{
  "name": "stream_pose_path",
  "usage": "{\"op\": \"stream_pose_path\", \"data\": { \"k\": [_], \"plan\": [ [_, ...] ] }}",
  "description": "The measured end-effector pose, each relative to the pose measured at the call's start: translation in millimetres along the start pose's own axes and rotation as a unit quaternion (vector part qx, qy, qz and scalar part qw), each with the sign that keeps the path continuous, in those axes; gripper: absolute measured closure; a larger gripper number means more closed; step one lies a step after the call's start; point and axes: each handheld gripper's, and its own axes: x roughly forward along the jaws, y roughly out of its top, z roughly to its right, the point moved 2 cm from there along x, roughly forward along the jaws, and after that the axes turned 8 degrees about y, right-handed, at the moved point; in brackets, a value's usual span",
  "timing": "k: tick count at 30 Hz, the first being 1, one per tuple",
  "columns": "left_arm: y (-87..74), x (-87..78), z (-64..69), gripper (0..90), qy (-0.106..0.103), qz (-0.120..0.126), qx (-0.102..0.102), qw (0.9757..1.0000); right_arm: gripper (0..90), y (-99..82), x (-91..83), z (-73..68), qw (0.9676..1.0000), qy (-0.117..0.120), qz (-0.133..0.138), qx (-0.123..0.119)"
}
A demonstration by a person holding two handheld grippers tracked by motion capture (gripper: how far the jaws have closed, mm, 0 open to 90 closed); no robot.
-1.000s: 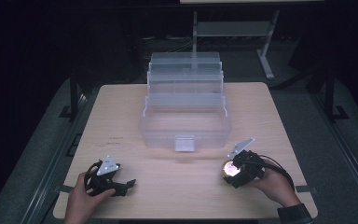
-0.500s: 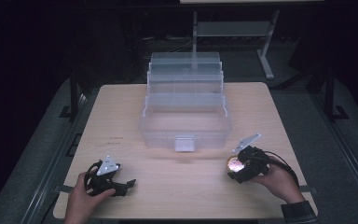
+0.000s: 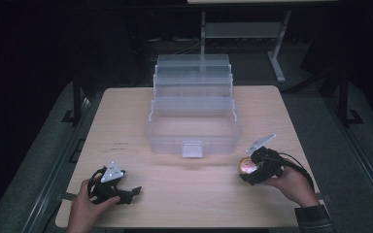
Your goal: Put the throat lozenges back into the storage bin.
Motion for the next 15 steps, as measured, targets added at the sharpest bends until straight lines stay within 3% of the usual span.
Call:
{"op": "stream_pose_path", "data": {
  "k": [15],
  "plan": [
    [0.0,0.0,-0.2,10.7,0.0,0.0,0.001,1.0,19.9,9.0,-12.8,10.1,0.9999,-0.008,0.009,0.008]
  ]
}}
